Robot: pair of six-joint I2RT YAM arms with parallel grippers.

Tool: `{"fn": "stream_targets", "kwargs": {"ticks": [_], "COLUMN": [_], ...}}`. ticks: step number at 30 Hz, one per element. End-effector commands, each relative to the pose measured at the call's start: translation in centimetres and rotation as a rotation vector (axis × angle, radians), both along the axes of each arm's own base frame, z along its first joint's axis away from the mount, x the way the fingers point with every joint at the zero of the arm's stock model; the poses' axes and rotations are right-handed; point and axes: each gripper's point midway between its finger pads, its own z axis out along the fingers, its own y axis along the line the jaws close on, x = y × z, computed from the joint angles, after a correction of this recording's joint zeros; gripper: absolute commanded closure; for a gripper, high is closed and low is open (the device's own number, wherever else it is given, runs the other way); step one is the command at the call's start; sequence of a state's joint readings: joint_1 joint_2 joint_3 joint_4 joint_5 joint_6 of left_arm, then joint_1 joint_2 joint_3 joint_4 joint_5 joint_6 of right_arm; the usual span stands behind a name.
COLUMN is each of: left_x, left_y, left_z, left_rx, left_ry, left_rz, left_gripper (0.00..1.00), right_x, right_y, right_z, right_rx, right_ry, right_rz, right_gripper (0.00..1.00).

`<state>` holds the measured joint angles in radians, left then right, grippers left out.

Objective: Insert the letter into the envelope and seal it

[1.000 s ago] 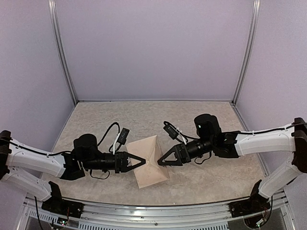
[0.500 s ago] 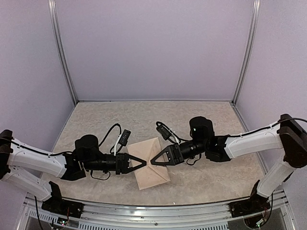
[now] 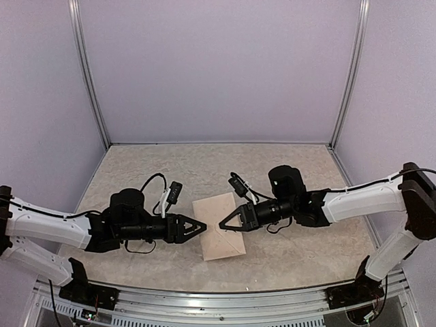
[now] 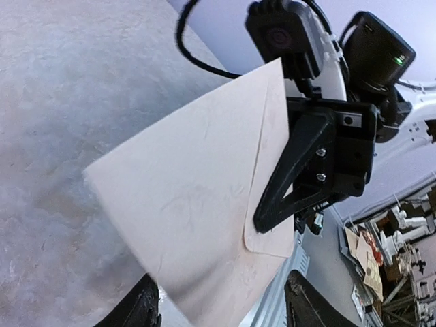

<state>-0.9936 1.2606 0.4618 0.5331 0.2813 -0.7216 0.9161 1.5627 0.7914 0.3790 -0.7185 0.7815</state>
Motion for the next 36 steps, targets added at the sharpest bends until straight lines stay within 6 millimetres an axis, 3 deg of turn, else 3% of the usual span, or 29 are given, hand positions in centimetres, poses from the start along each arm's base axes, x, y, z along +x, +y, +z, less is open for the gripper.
{"fn": "stream_targets", "kwargs": {"ticks": [1,5,12,18,20,25,30,36], "left_x": [3.7,6.2,8.7,10.0,10.5,11.3,11.8,12.5], "left_y": [3.6,6.1,10.2,13.2,14.0,13.6,13.0,12.7], "left_z": [-2.7,-5.4,-10.8,-13.1,-13.7,-14.3,-14.8,-14.6], "left_rx": [0.201,0.333,0.586,0.677,0.694,0.695,0.697,0.693], "left_ry": [0.009,0.08,0.183,0.224,0.236,0.222,0.223,0.21], "left_rz": [0.212,0.312,0.449,0.561,0.584,0.569,0.556,0.567], "left_gripper": [0.38,0.39,0.46,0.4,0.4,0.39,0.63,0.71], "right_x": [3.8,4.4,4.9,5.6,5.8,6.3,6.3,6.2], "right_y": [-3.1,-4.0,-4.5,-6.0,-6.6,-7.3,-7.6,-7.6], "right_z": [-3.2,-4.7,-7.2,-10.1,-11.0,-11.2,-11.4,-11.8], "right_rx": [-0.195,-0.264,-0.326,-0.478,-0.53,-0.573,-0.587,-0.59], "right_ry": [-0.005,0.008,0.064,0.069,0.071,0.057,0.056,0.069], "right_rz": [-0.207,-0.235,-0.26,-0.315,-0.332,-0.367,-0.376,-0.372], "right_gripper": [1.0,1.0,1.0,1.0,0.94,0.74,0.74,0.77]}}
